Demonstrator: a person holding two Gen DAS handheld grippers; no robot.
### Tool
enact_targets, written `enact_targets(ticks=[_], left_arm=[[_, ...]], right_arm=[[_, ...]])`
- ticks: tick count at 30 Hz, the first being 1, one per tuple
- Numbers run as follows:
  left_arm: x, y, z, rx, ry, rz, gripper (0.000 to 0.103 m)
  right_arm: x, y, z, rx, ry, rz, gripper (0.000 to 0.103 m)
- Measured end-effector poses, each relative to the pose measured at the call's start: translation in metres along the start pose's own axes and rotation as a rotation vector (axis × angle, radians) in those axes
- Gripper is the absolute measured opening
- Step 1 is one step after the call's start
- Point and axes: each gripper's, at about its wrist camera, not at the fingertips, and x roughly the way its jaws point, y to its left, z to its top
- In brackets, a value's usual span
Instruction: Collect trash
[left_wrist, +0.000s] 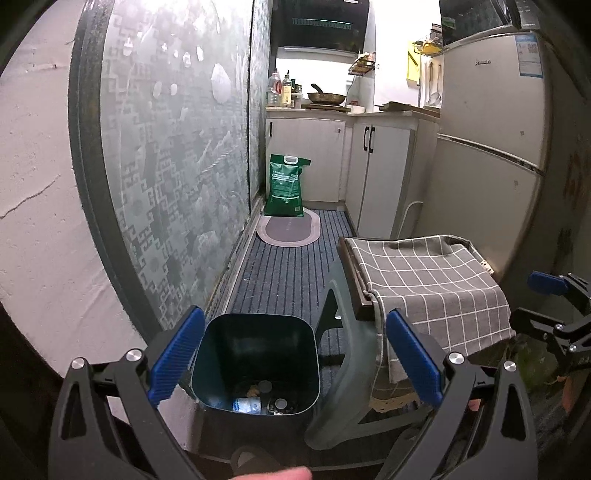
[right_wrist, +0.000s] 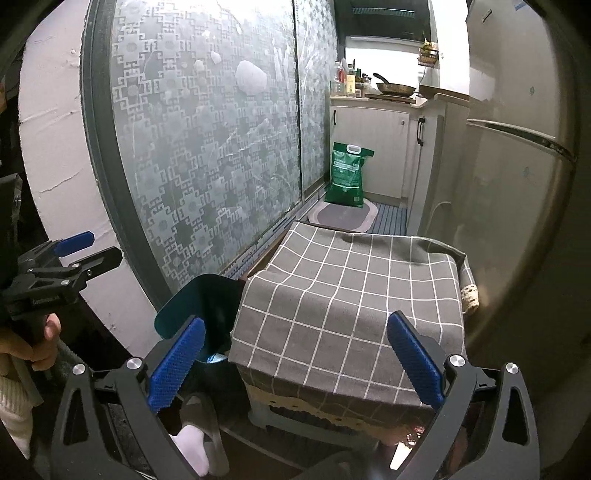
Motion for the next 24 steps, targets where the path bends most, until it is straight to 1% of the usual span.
enact_targets(ticks=[6, 24], left_arm=[[0.0009, -0.0004, -0.0022, 0.007, 0.000, 0.011, 0.100], [0.0045, 0.0011, -0.0034, -0.005, 0.017, 0.008, 0.100]], right_arm=[[0.0065, -0.0036, 0.0009, 0.010, 0.015, -0.005, 0.100], [0.0076, -0.0045, 0.0003, 0.014, 0.015, -0.004, 0.100]])
